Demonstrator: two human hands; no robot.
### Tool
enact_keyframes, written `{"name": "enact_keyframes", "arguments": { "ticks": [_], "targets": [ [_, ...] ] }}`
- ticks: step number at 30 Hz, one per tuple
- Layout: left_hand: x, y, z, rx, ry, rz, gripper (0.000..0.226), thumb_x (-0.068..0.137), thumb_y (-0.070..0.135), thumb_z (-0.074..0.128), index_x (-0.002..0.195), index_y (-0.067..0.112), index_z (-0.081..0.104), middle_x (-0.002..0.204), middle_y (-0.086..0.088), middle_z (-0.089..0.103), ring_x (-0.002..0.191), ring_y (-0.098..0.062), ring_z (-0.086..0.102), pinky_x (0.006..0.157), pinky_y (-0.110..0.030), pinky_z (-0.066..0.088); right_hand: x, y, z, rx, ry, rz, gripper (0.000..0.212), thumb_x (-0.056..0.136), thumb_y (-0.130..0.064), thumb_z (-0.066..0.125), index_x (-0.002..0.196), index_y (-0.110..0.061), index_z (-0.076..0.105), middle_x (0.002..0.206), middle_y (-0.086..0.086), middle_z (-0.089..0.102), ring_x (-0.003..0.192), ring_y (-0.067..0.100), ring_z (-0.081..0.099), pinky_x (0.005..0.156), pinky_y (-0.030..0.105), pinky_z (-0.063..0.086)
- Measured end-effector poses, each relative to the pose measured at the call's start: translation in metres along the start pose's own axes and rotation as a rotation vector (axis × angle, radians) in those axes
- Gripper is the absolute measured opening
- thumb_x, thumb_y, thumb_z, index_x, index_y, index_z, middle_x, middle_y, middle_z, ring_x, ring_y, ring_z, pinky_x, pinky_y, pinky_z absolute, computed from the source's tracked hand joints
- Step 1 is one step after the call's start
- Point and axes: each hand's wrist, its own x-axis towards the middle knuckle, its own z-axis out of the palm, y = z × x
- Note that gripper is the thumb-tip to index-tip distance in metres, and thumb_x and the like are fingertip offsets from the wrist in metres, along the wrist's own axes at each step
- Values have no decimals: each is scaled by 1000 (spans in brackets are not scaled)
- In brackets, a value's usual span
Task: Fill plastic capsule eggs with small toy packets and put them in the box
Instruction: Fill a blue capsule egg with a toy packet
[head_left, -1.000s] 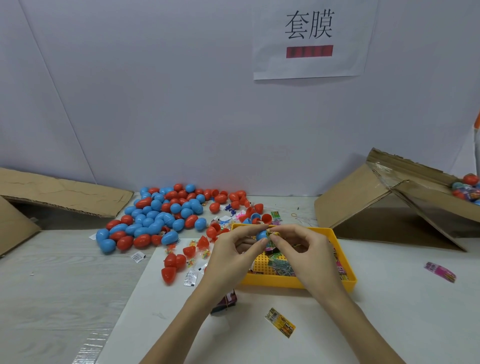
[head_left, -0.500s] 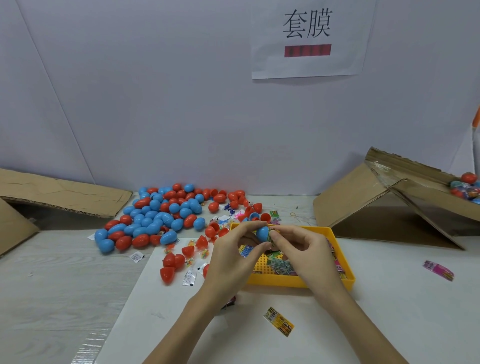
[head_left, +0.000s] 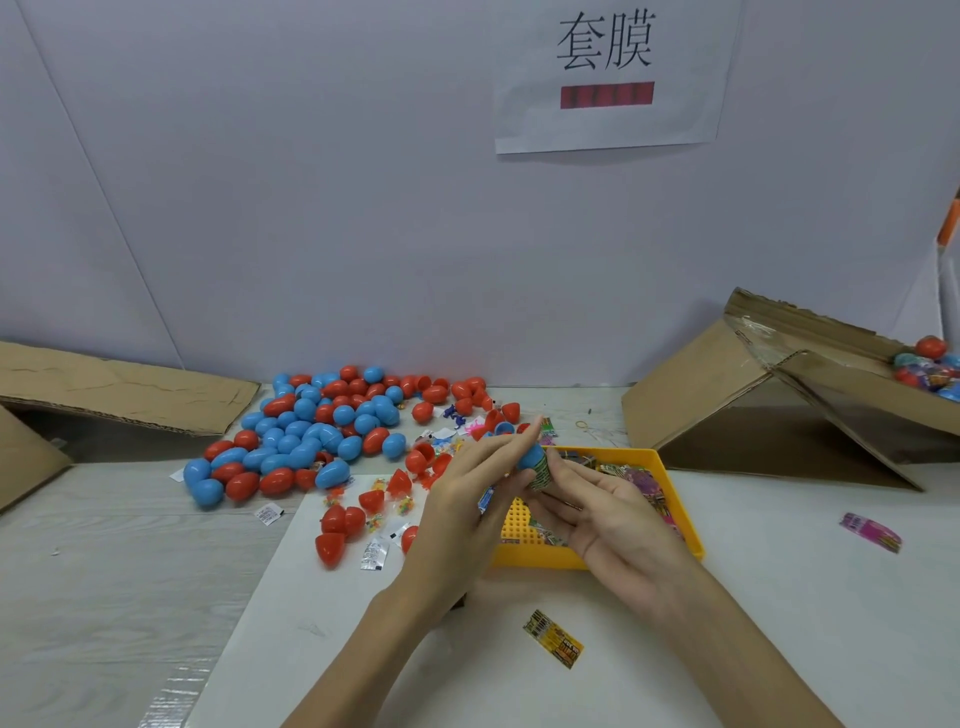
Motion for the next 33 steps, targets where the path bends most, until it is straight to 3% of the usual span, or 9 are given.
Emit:
{"name": "enact_keyframes", "arguments": {
  "ticks": [3,6,15,19,22,28,33],
  "targets": [
    [1,-3,-1,-7,55,2,48,99,20,61,146,23,52,134,14,63,124,-5,58,99,-27,53,1,0,0,19,-18,16,26,90,-21,72,108,-5,80,117,20,75,106,26,76,75,28,62],
    [1,-3,-2,-47,80,4,45,98,25,63,142,31,56,128,20,66,118,-8,63,95,-26,55,0,-1,0,32,-32,24,30,92,-21,72,114,-3,78,118,21,74,108,28,75,76,29,63],
    [1,-3,2,-109,94,26,38,102,20,57,140,23,60,135,13,64,130,-12,58,102,-22,49,0,1,5,73,-23,70,28,84,-24,76,103,-6,82,114,24,74,106,31,75,73,30,62],
    [1,-2,3,-153,104,22,36,102,15,57,136,24,63,133,14,65,128,-13,59,100,-21,50,-1,3,6,109,-15,68,35,81,-24,77,109,-2,79,110,25,75,103,32,76,70,30,62],
    [1,-2,4,-187,117,-5,33,102,14,57,132,23,67,129,12,68,124,-15,62,96,-23,53,-1,4,7,96,-16,60,43,83,-25,76,118,-1,74,109,23,75,105,32,76,70,29,62],
    [0,0,5,-156,144,-28,28,100,9,60,125,16,72,116,7,72,113,-15,66,91,-27,56,-1,6,6,42,8,45,41,86,-28,74,117,-1,74,110,22,76,102,30,76,73,29,63],
    [-1,6,5,-176,57,-68,33,99,22,66,132,26,67,123,18,68,119,-13,62,96,-19,50,-1,4,2,-28,20,-17,38,95,-29,67,120,-1,72,113,18,77,105,25,76,76,28,63]
  ]
}}
